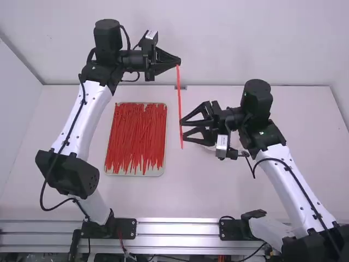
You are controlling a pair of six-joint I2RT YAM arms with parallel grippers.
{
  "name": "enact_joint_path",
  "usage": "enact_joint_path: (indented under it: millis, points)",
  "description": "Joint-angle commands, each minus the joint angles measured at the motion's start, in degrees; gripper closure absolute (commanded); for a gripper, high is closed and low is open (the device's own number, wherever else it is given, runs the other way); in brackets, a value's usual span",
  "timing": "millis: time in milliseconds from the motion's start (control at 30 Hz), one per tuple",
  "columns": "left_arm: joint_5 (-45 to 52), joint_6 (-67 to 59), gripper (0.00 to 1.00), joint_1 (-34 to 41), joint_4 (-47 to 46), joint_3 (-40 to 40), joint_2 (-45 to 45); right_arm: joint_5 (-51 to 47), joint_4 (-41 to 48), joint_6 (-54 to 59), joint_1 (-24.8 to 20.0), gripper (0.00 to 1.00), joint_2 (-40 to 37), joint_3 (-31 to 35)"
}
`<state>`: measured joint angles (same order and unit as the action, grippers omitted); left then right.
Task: Fasten the cable tie
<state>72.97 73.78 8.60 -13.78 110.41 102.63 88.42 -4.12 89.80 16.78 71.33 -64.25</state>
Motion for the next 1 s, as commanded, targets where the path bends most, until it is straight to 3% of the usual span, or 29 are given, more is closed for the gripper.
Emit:
enact_joint_path:
  millis: [0, 467, 700, 967]
  points:
    - [-2.05, 0.37, 0.98, 1.25, 0.26, 0.52, -0.52, 0.96, -0.17, 0.5, -0.92, 0.46, -0.94, 0.15]
    - [-1.9, -0.28, 0.98, 1.51, 0.28, 0.52, -0.52, 0.9, -0.24, 0.5, -2.16, 0.71, -0.94, 0.15]
    - [-2.08, -0.31, 0.98, 1.44, 0.33, 0.52, -0.52, 0.96, -0.61, 0.46, -2.16, 1.0, -0.94, 0.15]
    - [-1.55, -9.77, 0.98, 1.81, 0.33, 0.52, -0.52, 0.13, 0.0, -0.02, -2.05, 1.0, -0.92, 0.15]
